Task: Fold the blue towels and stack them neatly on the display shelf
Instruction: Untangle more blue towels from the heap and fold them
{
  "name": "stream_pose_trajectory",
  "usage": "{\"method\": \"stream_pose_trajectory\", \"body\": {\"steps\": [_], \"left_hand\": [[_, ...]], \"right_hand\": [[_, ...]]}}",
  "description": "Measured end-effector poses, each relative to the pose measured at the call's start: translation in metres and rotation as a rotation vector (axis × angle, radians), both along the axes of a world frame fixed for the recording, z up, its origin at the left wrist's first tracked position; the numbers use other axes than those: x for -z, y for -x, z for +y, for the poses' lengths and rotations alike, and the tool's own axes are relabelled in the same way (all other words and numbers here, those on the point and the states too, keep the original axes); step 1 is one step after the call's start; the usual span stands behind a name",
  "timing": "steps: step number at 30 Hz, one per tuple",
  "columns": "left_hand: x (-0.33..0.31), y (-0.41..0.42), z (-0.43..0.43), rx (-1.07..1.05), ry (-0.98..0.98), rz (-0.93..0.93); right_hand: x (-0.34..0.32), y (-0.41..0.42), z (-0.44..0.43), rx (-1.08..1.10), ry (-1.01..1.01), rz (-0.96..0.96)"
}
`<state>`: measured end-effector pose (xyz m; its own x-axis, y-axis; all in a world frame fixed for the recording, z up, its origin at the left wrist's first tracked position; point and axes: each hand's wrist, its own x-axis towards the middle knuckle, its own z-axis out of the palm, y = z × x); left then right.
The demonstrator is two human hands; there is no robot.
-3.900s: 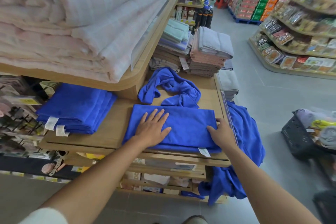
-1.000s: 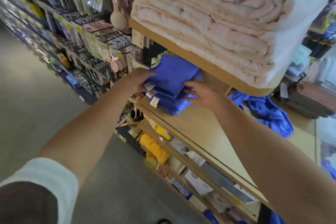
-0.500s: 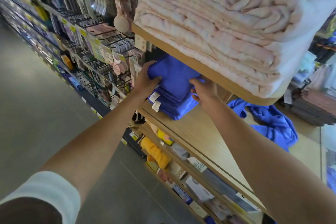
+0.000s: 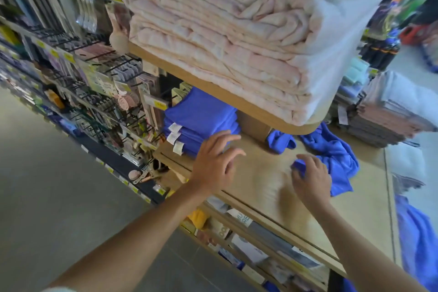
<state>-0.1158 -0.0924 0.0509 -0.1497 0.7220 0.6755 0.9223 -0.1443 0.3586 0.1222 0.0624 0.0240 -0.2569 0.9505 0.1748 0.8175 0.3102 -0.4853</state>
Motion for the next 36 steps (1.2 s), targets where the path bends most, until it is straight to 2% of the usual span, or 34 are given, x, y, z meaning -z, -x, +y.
{"method": "stream_pose_trajectory", "body": {"steps": [3, 7, 10, 13, 17, 19, 21, 23, 25, 28, 30, 31, 34, 36], "left_hand": [[0.022, -0.045, 0.022, 0.214, 0.216, -0.044], [0.041, -0.089, 0.059, 0.337, 0.425, -0.109], [0.045, -0.113, 0.088, 0.365, 0.472, -0.158], [0.042, -0.134, 0.117, 0.343, 0.498, -0.296], [0.031, -0.155, 0.160, 0.148, 0.636, -0.616], [0.031, -0.158, 0.176, 0.096, 0.658, -0.671], [0.034, -0.159, 0.179, 0.119, 0.636, -0.620], [0.039, -0.161, 0.176, 0.161, 0.574, -0.557], [0.040, -0.160, 0.175, 0.178, 0.540, -0.549], [0.043, -0.160, 0.182, 0.154, 0.506, -0.592], [0.042, -0.168, 0.184, 0.113, 0.567, -0.583], [0.038, -0.174, 0.182, 0.067, 0.637, -0.501], [0.036, -0.194, 0.175, -0.039, 0.760, -0.045], [0.031, -0.200, 0.168, -0.068, 0.689, 0.044]], "right_hand": [[0.016, -0.043, 0.003, 0.080, 0.088, -0.205], [0.018, -0.075, -0.016, 0.022, 0.030, -0.313], [0.017, -0.093, -0.044, -0.106, 0.006, -0.256], [0.014, -0.103, -0.064, -0.215, -0.029, -0.156], [0.012, -0.109, -0.059, -0.319, -0.023, -0.077], [0.013, -0.112, -0.056, -0.356, -0.001, -0.018], [0.017, -0.116, -0.053, -0.335, 0.022, 0.090], [0.022, -0.119, -0.049, -0.271, 0.063, 0.321], [0.024, -0.122, -0.045, -0.133, 0.056, 0.570], [0.024, -0.125, -0.039, 0.107, 0.019, 0.755], [0.024, -0.124, -0.038, 0.191, 0.028, 0.755], [0.025, -0.123, -0.038, 0.202, 0.041, 0.718], [0.030, -0.118, -0.040, 0.154, 0.076, 0.486], [0.031, -0.120, -0.039, 0.117, 0.070, 0.332]]}}
